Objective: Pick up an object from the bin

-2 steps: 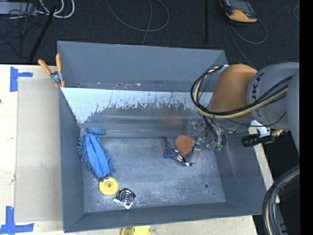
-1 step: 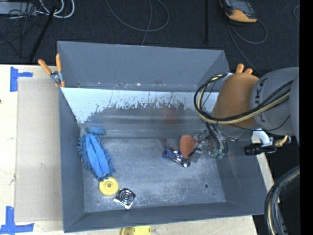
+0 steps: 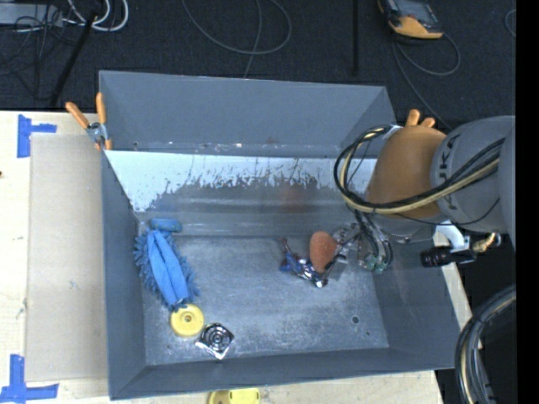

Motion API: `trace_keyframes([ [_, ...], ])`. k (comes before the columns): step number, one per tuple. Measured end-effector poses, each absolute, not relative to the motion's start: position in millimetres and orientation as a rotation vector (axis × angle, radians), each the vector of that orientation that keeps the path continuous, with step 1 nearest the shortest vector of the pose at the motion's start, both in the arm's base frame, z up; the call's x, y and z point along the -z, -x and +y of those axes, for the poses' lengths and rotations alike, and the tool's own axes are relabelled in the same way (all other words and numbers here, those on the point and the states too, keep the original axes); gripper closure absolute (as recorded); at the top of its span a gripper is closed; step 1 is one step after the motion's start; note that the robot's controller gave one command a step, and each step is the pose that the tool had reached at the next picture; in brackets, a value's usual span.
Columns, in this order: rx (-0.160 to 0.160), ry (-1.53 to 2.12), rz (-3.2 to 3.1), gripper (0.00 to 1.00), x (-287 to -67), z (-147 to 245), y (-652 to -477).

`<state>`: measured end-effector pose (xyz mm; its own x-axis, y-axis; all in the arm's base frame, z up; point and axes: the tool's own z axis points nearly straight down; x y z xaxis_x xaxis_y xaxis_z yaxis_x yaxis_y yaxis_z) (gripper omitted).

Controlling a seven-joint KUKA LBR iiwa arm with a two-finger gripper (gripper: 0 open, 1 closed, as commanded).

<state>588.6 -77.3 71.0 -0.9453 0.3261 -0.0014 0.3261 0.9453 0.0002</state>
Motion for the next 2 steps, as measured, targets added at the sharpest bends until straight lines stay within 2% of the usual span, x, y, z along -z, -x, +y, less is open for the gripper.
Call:
trace_keyframes([
  [2, -0.001, -0.519, 3.103, 1.00, -84.0, -76.8, -586.7],
])
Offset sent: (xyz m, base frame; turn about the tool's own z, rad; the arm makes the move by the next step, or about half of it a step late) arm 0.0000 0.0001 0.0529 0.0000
